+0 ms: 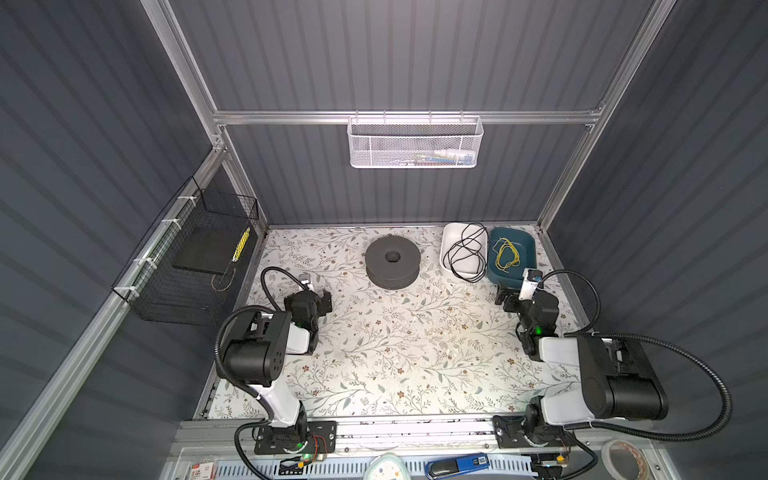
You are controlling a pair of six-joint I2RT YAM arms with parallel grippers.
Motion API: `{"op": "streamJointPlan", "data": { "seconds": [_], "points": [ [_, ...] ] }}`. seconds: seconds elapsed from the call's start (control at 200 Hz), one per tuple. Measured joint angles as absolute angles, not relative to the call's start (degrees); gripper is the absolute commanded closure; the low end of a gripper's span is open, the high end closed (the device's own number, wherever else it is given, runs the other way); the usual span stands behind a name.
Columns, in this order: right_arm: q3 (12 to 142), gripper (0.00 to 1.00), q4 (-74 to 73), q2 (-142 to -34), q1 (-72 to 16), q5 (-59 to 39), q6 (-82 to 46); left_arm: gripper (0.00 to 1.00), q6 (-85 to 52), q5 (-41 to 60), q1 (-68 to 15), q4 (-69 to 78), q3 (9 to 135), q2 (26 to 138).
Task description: Wrap the cables
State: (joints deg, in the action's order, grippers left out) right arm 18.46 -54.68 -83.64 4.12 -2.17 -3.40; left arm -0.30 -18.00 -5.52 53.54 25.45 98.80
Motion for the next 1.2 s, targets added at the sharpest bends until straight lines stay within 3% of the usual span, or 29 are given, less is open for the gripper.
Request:
{"op": "streamJointPlan", "data": {
  "seconds": [1.2],
  "points": [
    [18.4, 0.01, -55.7, -83.6, 2.5, -1.5, -2.0, 0.0, -0.3, -18.0, -5.5, 53.5, 25.5, 98.8]
  ]
}}
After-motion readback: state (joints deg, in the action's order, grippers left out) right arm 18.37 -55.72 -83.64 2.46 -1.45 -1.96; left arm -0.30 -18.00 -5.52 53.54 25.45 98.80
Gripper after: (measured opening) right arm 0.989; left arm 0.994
